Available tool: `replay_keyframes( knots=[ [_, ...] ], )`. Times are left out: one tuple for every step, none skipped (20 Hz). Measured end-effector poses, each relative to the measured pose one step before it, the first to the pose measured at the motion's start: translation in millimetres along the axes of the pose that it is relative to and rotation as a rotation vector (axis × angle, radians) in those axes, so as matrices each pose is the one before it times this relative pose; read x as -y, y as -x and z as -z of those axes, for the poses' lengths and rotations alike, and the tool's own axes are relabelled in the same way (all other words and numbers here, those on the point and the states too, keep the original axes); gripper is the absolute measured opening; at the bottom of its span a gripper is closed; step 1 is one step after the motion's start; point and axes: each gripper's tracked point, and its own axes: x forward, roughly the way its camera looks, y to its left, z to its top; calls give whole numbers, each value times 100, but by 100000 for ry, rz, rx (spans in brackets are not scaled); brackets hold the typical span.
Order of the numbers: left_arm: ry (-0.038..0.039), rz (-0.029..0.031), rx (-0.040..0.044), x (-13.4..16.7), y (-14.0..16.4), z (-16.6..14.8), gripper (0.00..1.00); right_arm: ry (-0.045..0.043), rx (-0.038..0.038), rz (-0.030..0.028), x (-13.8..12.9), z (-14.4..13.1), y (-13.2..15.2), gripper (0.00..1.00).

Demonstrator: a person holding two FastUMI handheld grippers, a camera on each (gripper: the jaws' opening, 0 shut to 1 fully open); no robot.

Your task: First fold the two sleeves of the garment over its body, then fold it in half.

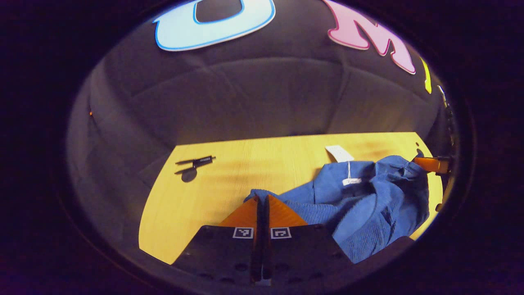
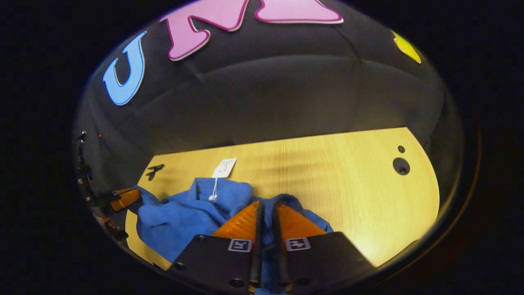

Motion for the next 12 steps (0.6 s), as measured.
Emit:
replay_keyframes(
  knots=[
    [2610,1003,1112,-323,-715,18,0,1158,1755,1507,509,-354,-233,22],
    [2871,2191,4576,-102,-194,-836,1,979,2896,2268,899,-836,602,22],
    [1815,1701,3573,199,130,-1229,5,-263,3194,-24,295,-969,572,45],
    [-1451,1018,1259,-275,-277,-377,37,-1288,64,318,340,-486,451,67],
    [-3003,-3685,2716,-1330,1373,-662,70,493,1273,2199,591,-268,1146,90],
    [-1753,-3884,3433,-1307,750,-962,72,2328,2729,1255,425,-763,508,96],
    [651,-1945,4460,-1244,654,-1002,80,2505,4528,340,265,-1190,1380,82],
    [2472,-1649,6182,-506,2067,-1301,87,2737,6784,504,-42,-1728,1759,100],
    [3892,1156,6339,-191,2076,-1221,87,3181,8391,-234,-405,-2062,1967,90],
    [2655,3634,6401,496,2205,-1184,87,2536,8764,-741,-614,-2316,2090,98],
    [1058,2607,5888,775,2596,-1021,87,2996,6157,-1160,-926,-2045,1971,98],
    [-247,-165,4600,316,3030,-483,87,1570,4563,-216,-799,-2002,2385,98]
  ],
)
